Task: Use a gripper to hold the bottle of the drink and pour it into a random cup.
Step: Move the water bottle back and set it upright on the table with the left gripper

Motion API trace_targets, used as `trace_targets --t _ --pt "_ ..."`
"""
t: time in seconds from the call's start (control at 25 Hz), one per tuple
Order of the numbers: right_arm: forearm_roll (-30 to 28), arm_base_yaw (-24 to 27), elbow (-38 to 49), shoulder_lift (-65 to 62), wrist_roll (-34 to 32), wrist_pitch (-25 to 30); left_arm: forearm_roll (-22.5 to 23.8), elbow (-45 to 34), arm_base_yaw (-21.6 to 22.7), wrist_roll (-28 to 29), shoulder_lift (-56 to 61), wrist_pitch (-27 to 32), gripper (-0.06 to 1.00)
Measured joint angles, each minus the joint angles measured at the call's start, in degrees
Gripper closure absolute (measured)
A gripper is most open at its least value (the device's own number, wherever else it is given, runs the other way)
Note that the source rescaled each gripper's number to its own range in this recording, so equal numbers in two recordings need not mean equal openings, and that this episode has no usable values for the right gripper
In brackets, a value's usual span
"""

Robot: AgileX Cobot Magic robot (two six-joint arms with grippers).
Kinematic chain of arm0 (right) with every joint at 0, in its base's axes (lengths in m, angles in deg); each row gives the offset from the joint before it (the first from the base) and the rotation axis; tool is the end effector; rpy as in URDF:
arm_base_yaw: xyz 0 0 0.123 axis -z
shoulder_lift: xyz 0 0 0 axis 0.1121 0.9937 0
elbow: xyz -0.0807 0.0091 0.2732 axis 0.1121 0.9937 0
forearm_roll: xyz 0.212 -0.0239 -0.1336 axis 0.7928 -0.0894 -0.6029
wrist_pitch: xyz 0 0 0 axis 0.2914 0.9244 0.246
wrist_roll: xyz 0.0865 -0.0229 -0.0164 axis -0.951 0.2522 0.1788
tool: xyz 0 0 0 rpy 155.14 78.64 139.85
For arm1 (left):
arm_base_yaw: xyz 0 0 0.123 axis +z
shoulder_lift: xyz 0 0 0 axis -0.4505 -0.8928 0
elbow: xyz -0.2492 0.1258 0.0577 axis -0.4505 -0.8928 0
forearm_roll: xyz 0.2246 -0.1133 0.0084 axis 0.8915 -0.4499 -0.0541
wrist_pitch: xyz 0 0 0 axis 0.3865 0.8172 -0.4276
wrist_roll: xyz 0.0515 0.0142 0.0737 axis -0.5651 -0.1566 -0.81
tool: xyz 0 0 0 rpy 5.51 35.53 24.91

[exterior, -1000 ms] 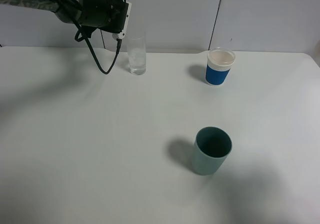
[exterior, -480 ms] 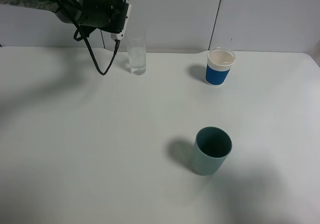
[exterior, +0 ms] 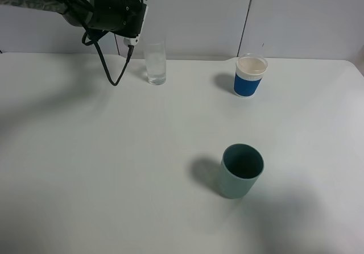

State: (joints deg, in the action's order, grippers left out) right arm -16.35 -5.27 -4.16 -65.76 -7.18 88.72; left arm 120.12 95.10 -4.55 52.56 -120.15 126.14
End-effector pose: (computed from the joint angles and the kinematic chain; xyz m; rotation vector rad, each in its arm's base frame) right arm -0.0035 0.0023 0.2728 -0.0245 2.0597 -0.0055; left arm 0.4384 -0.1756 0.2202 1.5311 1.5408 1.7394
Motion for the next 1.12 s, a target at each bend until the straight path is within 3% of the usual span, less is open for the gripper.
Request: trace_targets --t 1.12 --pt "0.00 0.00 0.00 0.00 -0.16 0.00 3.15 0.00 0.00 -0.05 0.00 0.18 0.94"
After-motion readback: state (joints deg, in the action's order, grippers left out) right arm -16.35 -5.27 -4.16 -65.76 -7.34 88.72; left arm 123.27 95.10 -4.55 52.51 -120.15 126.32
